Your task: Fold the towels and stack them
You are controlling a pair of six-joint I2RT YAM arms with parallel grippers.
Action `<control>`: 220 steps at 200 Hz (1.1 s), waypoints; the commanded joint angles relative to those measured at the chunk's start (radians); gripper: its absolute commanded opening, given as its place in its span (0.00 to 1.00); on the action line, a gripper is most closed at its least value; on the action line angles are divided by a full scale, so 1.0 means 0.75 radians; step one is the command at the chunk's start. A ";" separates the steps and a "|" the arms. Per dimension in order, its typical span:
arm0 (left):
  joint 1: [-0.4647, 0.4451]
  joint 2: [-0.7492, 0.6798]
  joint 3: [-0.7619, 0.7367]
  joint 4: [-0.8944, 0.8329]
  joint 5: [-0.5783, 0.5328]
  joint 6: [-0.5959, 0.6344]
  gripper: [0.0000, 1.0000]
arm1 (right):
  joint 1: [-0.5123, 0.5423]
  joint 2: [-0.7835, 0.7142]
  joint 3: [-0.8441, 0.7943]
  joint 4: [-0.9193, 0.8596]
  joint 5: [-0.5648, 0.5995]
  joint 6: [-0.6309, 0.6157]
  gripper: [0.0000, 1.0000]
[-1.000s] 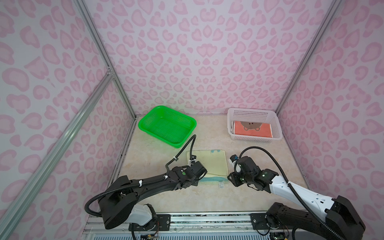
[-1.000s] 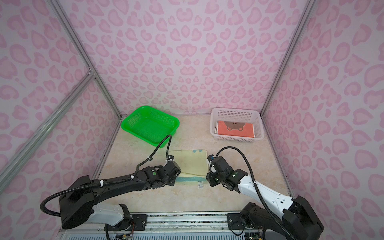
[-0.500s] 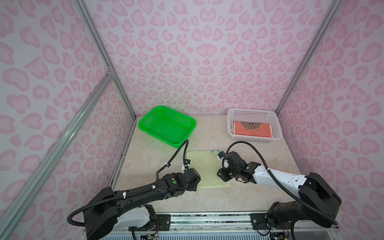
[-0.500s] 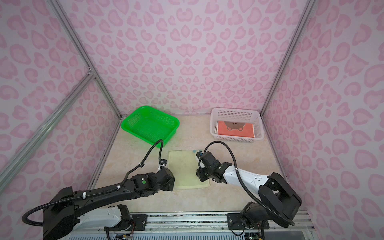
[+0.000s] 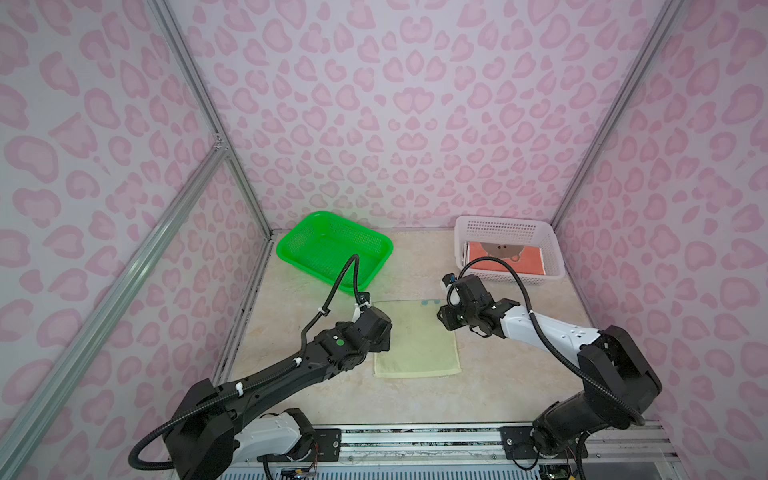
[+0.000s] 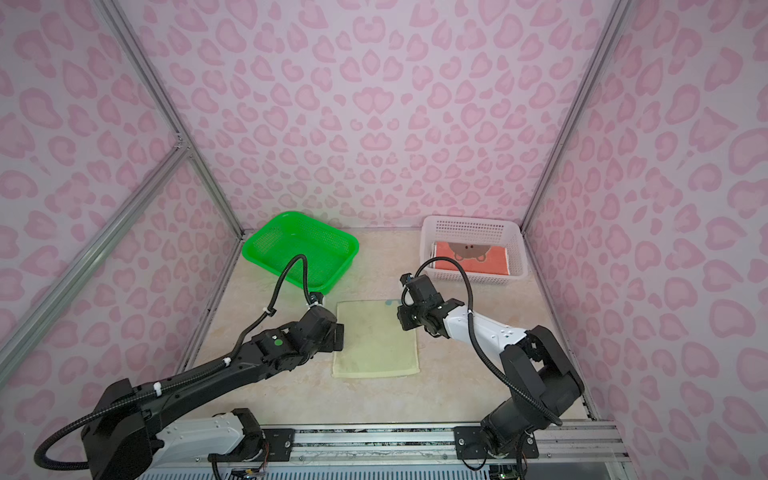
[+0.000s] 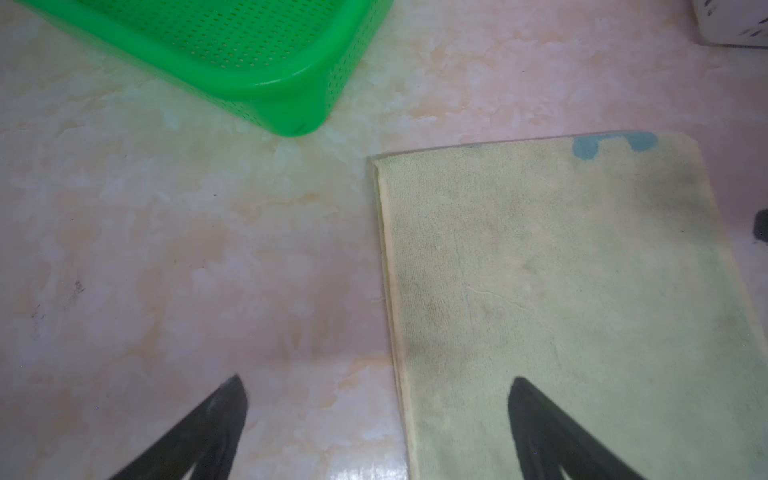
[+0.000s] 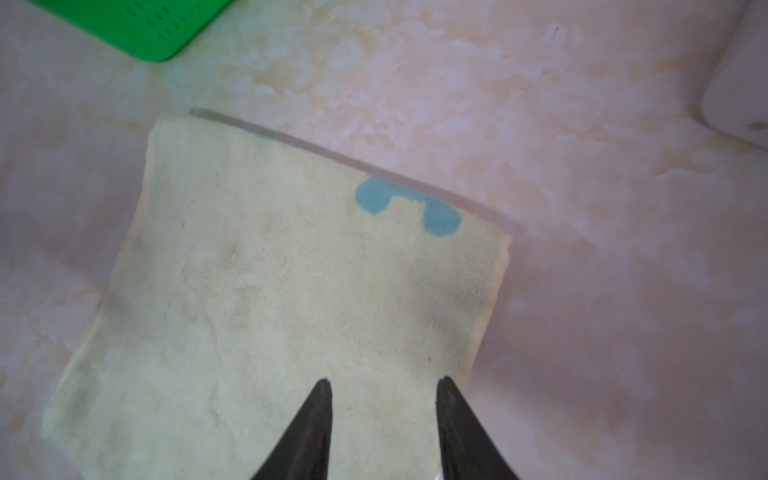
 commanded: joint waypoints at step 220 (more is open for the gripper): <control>0.281 0.886 0.543 0.264 0.231 0.139 0.76 | -0.168 0.445 0.176 0.169 -0.065 0.049 0.03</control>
